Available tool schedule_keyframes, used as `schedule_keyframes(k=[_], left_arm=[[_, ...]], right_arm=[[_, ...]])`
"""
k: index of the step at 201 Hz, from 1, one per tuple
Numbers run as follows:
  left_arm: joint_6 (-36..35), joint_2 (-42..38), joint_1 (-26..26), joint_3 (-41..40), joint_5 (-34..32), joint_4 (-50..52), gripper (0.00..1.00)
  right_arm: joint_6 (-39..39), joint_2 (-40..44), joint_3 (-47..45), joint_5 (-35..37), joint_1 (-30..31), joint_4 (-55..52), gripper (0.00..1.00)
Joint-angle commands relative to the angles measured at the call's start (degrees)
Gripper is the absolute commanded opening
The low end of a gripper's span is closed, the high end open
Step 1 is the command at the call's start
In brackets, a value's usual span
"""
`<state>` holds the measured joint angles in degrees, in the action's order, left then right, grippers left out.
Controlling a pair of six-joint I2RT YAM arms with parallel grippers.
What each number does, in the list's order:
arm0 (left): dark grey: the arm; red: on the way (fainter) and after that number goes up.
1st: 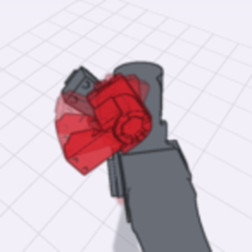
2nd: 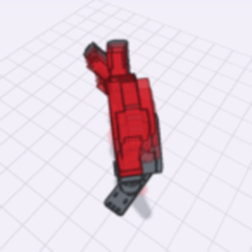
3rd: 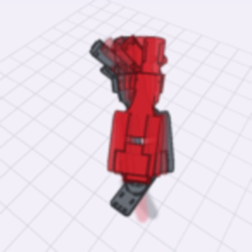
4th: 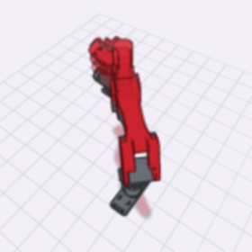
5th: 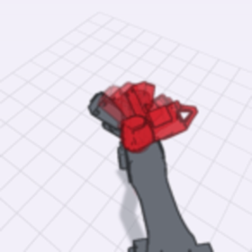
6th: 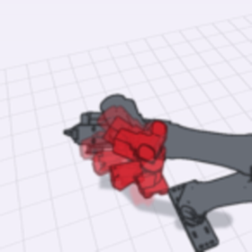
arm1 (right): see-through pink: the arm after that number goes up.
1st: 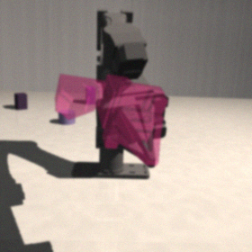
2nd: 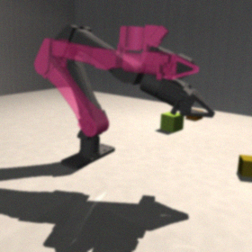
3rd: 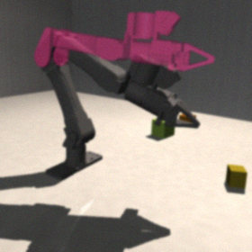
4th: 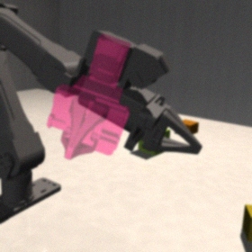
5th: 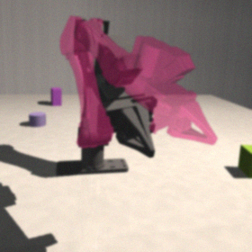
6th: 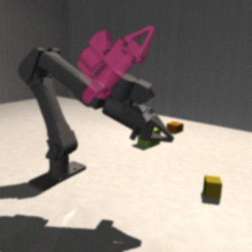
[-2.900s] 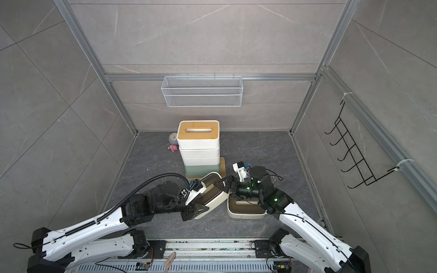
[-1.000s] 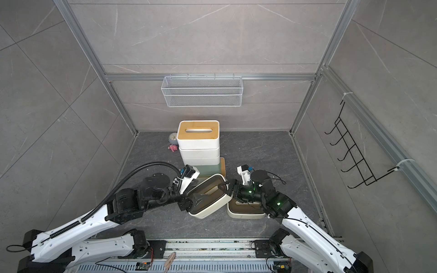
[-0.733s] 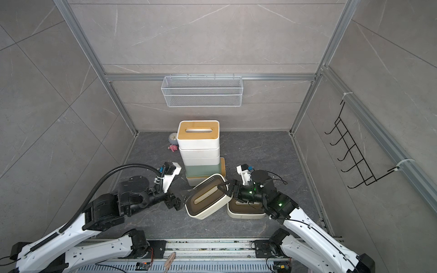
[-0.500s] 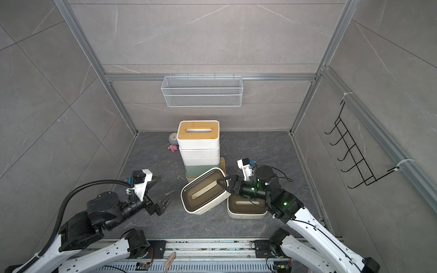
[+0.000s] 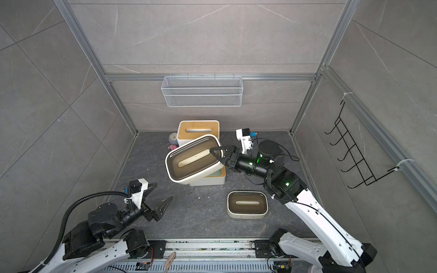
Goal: Stack the tissue boxes
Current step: Place the tissue box at the tissue box.
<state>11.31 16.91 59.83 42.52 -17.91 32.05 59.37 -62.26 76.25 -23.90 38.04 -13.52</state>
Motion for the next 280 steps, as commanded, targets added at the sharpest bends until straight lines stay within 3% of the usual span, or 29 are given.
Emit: schedule_keyframes(k=[1,65,179,280], left_arm=[[-0.46,-0.38,-0.16,0.52,0.18,-2.61,0.99],[0.47,-0.06,-0.16,-0.15,1.89,-2.56,0.99],[0.82,2.57,-0.21,-0.08,4.73,-2.88,0.99],[0.91,2.79,-0.21,-0.4,5.52,-3.05,0.99]], right_arm=[[1.53,-3.84,8.33,3.15,0.37,4.46,0.72],[6.11,-15.97,24.6,10.7,-0.97,0.7,0.72],[16.05,-20.56,24.56,13.57,-5.19,1.64,0.72],[17.35,-22.75,22.47,12.65,-5.7,2.11,0.73]])
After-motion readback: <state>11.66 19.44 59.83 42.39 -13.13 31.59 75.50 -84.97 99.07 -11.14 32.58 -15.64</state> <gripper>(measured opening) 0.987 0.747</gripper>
